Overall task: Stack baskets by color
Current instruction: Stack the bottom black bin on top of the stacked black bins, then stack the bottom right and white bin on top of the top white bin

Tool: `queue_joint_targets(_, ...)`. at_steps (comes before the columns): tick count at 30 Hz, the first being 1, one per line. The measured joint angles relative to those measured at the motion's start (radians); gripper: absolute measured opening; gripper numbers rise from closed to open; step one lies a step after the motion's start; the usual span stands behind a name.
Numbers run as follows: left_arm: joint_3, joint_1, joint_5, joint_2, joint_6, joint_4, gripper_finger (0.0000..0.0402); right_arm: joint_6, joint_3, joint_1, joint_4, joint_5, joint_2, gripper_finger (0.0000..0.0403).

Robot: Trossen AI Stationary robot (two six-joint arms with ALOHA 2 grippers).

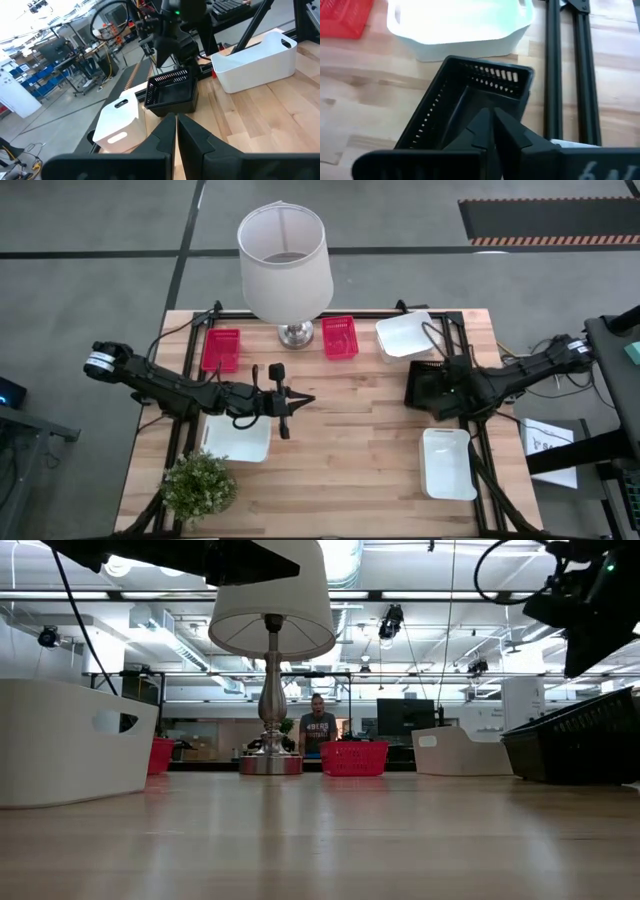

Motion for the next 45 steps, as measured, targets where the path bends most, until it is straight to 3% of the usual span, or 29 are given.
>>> queue_joint_targets(10,-0.001,0.0,0.0,0.0,-0.001,0.021,0.0001,0.0,-0.043,0.0,0.033,-0.083,0.127,0.0009)
queue_joint_targets(31,-0.002,0.0,0.0,0.0,-0.003,0.043,0.0001,-0.074,-0.056,0.0,0.074,-0.155,0.231,0.0009)
queue_joint_targets(45,-0.002,-0.001,0.003,0.0,-0.005,0.054,0.0001,-0.16,-0.012,0.0,0.067,-0.18,0.096,0.0009)
